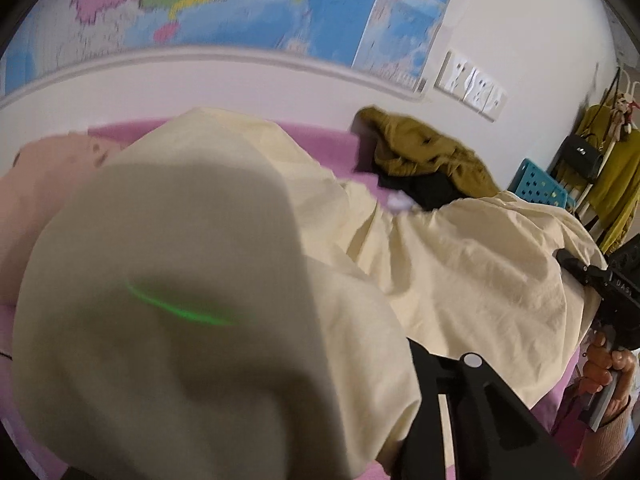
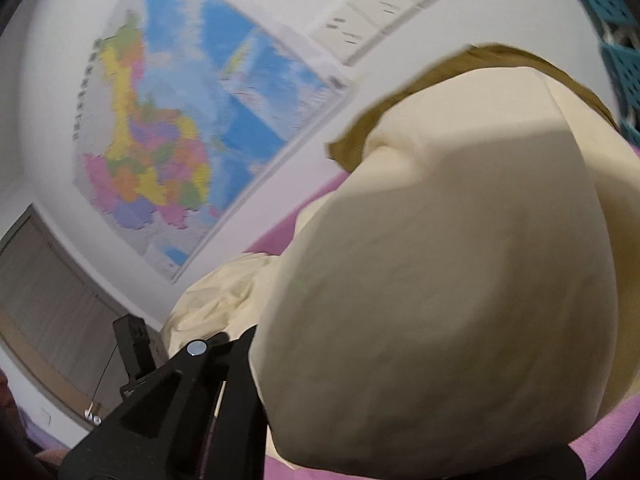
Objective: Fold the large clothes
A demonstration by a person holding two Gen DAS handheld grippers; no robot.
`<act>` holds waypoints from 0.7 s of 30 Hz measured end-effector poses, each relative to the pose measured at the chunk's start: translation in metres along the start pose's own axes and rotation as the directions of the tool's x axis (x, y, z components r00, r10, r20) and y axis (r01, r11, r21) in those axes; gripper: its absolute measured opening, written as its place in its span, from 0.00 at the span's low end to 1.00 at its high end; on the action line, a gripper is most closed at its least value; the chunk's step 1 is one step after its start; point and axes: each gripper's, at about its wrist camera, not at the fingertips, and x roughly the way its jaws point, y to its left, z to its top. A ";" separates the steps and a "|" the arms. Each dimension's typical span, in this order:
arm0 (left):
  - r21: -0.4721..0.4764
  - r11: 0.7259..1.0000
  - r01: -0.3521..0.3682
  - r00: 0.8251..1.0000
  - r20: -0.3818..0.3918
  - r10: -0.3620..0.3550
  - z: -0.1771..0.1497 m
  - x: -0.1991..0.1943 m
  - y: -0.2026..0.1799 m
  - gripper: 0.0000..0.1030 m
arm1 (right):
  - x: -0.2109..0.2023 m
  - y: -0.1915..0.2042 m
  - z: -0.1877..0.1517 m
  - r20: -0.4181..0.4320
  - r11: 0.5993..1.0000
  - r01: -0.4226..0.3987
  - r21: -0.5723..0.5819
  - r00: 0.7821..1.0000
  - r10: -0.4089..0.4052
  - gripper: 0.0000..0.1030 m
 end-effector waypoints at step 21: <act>-0.029 0.976 -0.216 0.938 0.269 0.216 0.109 -0.104 0.062 0.22 | 0.104 0.173 0.108 -0.043 0.919 -0.247 -0.306 0.968 0.246 0.09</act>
